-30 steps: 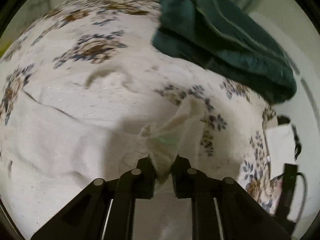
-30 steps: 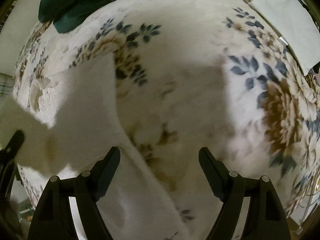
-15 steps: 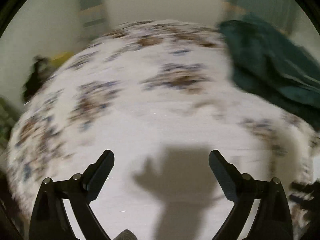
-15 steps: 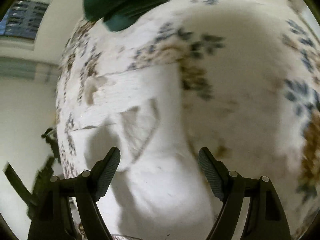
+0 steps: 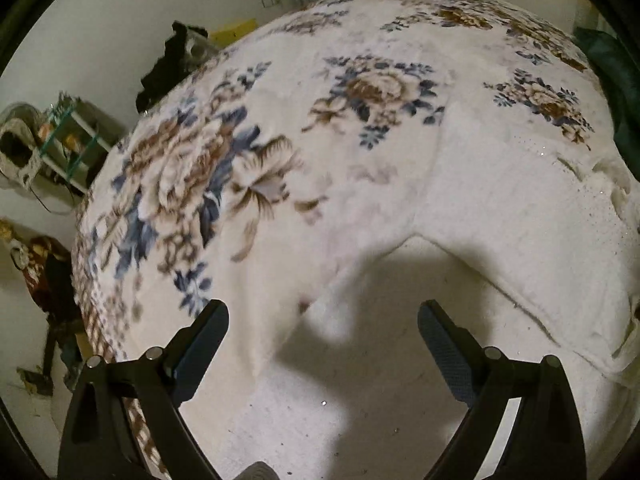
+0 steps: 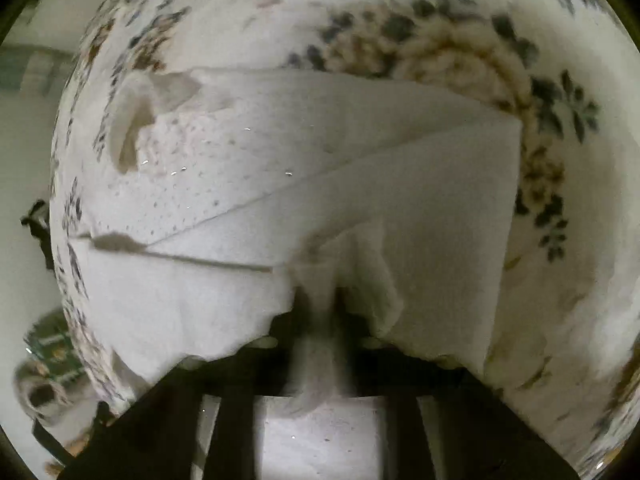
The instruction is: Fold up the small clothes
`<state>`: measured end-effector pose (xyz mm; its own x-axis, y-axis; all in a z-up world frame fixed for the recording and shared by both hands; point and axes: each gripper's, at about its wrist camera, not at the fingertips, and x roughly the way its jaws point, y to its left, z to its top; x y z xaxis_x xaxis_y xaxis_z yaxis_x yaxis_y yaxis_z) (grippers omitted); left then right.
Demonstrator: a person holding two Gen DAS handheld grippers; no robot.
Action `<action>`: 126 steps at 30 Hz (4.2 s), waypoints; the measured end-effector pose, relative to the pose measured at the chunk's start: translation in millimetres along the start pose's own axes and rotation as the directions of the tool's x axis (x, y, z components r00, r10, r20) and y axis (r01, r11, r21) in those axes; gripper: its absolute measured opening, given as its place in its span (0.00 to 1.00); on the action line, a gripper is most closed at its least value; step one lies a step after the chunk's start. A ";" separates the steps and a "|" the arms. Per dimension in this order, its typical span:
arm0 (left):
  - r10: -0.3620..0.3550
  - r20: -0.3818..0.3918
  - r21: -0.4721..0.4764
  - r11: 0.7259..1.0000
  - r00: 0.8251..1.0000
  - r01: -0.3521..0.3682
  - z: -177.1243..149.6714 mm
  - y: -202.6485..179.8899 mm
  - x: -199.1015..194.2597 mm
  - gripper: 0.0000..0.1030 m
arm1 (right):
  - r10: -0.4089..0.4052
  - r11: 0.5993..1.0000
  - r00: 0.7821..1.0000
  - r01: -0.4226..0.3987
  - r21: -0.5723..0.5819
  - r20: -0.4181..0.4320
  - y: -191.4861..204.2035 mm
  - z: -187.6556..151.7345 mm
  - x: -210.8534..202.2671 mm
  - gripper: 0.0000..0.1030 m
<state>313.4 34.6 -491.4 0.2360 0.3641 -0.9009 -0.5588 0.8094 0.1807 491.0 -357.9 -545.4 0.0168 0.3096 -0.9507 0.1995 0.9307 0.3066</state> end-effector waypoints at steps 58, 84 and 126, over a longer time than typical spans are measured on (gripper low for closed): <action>-0.293 -0.104 0.367 0.877 0.951 0.310 -79.9 -39.7 -75.7 0.94 | 0.061 0.994 0.998 -0.058 0.096 -0.029 -149.2 -150.2 -164.3 0.66; -0.287 -0.276 0.376 0.846 0.917 0.378 -308.7 -240.4 -124.7 0.02 | 0.489 0.872 0.850 -0.477 0.106 -0.197 -171.7 91.3 8.0 0.38; -0.630 -0.316 -0.354 0.772 0.710 0.527 -140.8 169.1 51.9 0.21 | 0.020 0.946 0.972 -0.093 -0.309 -0.233 384.5 34.0 97.4 0.55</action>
<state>119.2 125.5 -563.2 0.2684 -0.3965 -0.8779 -0.5887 0.6538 -0.4753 602.6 23.4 -521.7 -0.2080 0.3646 -0.9076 -0.1157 0.9122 0.3930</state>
